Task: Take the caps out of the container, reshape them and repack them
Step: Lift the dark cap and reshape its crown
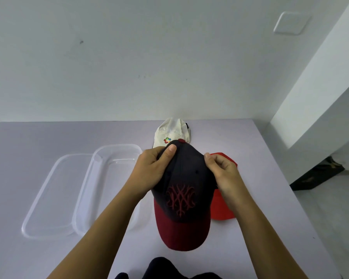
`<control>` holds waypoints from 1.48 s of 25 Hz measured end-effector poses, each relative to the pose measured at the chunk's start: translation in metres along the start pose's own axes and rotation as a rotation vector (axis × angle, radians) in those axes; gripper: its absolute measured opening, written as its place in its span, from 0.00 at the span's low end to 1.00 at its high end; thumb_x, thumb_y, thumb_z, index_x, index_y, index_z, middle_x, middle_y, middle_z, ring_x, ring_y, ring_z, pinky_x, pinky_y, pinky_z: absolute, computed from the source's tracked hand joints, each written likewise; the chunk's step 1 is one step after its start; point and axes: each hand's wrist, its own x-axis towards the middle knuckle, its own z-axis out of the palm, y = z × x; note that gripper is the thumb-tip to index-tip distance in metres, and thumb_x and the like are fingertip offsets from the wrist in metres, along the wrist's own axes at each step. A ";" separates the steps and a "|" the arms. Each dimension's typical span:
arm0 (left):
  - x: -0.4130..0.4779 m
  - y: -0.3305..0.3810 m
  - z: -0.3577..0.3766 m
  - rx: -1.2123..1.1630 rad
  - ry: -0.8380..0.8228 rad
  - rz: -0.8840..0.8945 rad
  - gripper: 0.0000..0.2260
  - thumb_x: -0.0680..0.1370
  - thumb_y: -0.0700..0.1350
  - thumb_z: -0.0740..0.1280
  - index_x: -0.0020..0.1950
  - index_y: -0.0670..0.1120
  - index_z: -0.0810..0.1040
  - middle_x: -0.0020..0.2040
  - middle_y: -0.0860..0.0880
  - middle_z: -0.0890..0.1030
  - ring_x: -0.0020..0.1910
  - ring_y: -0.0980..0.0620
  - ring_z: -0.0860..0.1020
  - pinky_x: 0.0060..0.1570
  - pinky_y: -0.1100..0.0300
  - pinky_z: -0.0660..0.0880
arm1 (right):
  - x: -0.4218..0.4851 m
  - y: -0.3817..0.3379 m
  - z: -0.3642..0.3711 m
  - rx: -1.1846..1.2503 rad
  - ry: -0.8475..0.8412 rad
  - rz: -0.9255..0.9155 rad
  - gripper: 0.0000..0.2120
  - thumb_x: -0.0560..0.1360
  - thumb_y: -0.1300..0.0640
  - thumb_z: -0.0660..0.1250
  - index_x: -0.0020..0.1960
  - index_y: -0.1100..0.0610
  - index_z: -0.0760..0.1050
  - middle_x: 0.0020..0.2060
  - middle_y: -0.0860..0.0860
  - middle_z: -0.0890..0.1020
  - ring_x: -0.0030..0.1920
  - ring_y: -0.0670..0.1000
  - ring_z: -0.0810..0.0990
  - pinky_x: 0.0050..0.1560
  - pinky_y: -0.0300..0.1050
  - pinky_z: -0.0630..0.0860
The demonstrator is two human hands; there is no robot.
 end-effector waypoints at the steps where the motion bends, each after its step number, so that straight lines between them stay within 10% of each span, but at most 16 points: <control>1: -0.001 0.000 0.001 0.014 0.014 0.005 0.24 0.78 0.58 0.59 0.41 0.37 0.77 0.31 0.44 0.71 0.31 0.53 0.71 0.35 0.57 0.69 | -0.001 -0.001 0.001 -0.010 -0.026 -0.014 0.14 0.76 0.45 0.62 0.40 0.53 0.78 0.36 0.47 0.81 0.39 0.45 0.79 0.42 0.40 0.74; 6: -0.012 0.000 0.017 0.010 0.046 0.078 0.22 0.81 0.54 0.55 0.36 0.39 0.70 0.29 0.48 0.70 0.29 0.58 0.67 0.31 0.64 0.66 | -0.008 -0.009 0.007 -0.082 -0.197 -0.027 0.11 0.73 0.49 0.67 0.51 0.54 0.79 0.43 0.48 0.85 0.44 0.44 0.84 0.42 0.34 0.79; 11: -0.009 -0.006 0.009 -0.129 -0.168 0.029 0.22 0.82 0.54 0.54 0.49 0.36 0.76 0.44 0.36 0.79 0.42 0.48 0.77 0.46 0.50 0.76 | -0.006 -0.005 0.004 0.061 -0.214 0.031 0.11 0.75 0.57 0.65 0.56 0.56 0.78 0.50 0.52 0.84 0.50 0.49 0.83 0.47 0.37 0.79; 17: -0.007 -0.009 0.007 -0.139 -0.060 0.042 0.20 0.81 0.54 0.58 0.40 0.37 0.71 0.34 0.46 0.68 0.34 0.52 0.67 0.34 0.59 0.64 | -0.005 0.000 0.002 0.180 -0.317 0.112 0.18 0.74 0.49 0.62 0.64 0.48 0.73 0.58 0.46 0.81 0.59 0.45 0.79 0.60 0.42 0.75; 21: -0.010 -0.014 -0.006 -0.008 -0.146 0.033 0.15 0.78 0.54 0.62 0.33 0.51 0.72 0.30 0.54 0.70 0.30 0.58 0.68 0.30 0.69 0.64 | 0.000 0.000 -0.008 0.225 -0.280 0.120 0.14 0.72 0.48 0.62 0.57 0.45 0.76 0.55 0.45 0.83 0.56 0.44 0.80 0.56 0.39 0.77; 27: -0.006 -0.013 -0.004 -0.178 -0.010 0.013 0.17 0.81 0.50 0.59 0.38 0.39 0.71 0.34 0.47 0.68 0.32 0.56 0.66 0.32 0.66 0.64 | 0.004 -0.004 -0.005 0.166 -0.292 0.116 0.13 0.76 0.50 0.60 0.59 0.47 0.75 0.56 0.46 0.82 0.58 0.44 0.80 0.57 0.38 0.76; 37: -0.003 -0.014 0.001 -0.396 -0.007 -0.146 0.17 0.81 0.49 0.59 0.34 0.46 0.75 0.30 0.51 0.76 0.30 0.56 0.74 0.32 0.62 0.71 | -0.002 -0.007 -0.008 0.224 -0.386 0.123 0.15 0.73 0.51 0.61 0.58 0.47 0.76 0.54 0.44 0.83 0.57 0.44 0.80 0.55 0.36 0.77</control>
